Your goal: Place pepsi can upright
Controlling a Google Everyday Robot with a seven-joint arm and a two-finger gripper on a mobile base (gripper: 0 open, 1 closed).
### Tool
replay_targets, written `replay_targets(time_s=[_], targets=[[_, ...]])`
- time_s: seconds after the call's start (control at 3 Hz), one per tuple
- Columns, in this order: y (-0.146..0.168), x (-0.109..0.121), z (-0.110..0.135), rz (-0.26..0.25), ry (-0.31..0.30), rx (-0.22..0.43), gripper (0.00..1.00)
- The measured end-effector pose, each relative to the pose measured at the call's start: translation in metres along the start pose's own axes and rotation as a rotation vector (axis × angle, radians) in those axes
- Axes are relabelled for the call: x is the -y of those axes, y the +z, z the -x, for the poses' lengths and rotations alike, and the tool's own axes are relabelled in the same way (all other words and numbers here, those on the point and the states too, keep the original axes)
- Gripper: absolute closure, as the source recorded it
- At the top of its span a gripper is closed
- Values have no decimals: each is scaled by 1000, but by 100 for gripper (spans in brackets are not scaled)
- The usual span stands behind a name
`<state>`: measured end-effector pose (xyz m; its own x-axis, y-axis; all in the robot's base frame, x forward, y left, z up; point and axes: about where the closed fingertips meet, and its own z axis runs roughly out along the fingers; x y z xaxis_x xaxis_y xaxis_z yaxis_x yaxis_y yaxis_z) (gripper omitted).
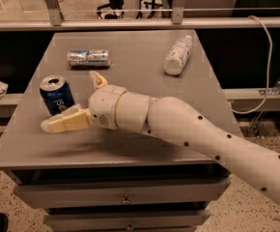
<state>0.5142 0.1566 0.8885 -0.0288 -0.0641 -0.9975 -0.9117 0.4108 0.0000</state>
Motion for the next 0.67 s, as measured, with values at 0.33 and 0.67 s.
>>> replay_targets(time_s=[0.33, 0.67], targets=[[-20, 9, 7, 16, -4, -47, 0], [-50, 20, 18, 26, -20, -106, 0]])
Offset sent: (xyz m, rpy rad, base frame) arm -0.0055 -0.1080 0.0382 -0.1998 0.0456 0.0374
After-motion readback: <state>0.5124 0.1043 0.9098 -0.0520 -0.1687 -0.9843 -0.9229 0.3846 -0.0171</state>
